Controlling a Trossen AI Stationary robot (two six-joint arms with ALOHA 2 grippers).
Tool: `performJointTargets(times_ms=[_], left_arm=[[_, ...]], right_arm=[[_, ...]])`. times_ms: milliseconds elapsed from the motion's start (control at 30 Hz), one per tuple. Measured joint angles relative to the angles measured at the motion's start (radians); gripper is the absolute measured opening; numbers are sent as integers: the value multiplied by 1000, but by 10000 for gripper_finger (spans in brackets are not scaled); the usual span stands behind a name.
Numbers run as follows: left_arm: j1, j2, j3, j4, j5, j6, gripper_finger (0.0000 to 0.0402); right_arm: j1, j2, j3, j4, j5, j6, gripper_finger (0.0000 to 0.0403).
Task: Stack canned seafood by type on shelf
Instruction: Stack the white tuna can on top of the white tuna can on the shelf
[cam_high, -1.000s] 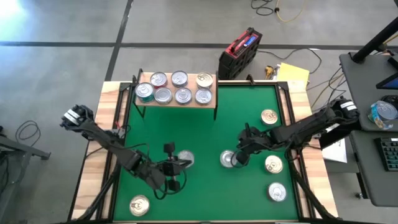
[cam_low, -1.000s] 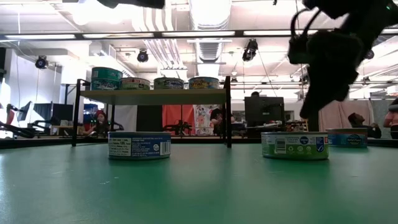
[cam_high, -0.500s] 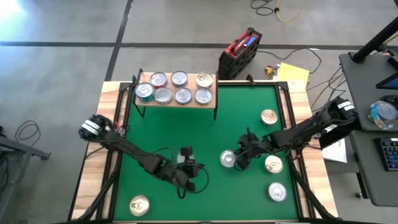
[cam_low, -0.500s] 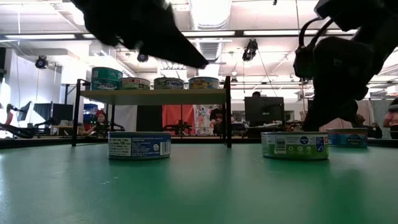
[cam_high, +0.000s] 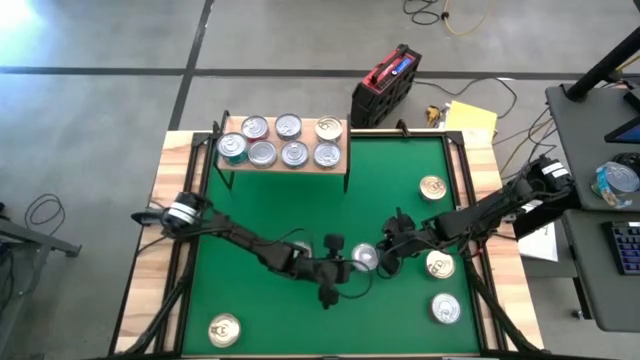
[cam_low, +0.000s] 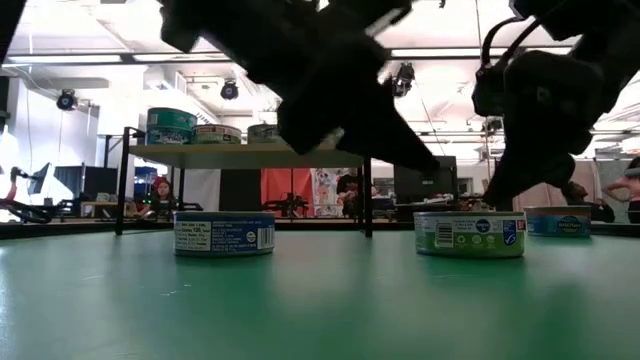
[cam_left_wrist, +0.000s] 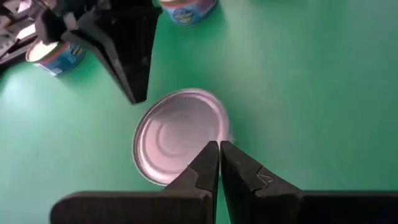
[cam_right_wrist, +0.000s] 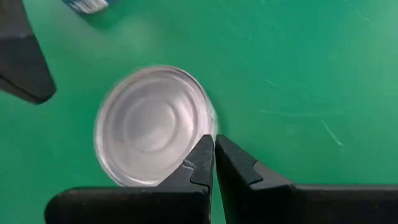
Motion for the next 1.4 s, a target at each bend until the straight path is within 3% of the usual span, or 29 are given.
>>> performJointTargets(times_ms=[567,733,867,1200,1400], left_arm=[[42,64,23,-8,16,-21,0],[43,64,23,-19,12,-31,0],[42,61,23,-74,-72,-69,0],[43,48,44,-94,-79,-81,0],[42,48,42,-108,-27,-84,0]], right_arm=[[71,17,-1,1,11,75,9],[85,17,-1,0,105,96,9],[81,21,-1,-2,139,120,9],[83,162,3,81,131,128,9],[85,203,3,159,91,136,9]])
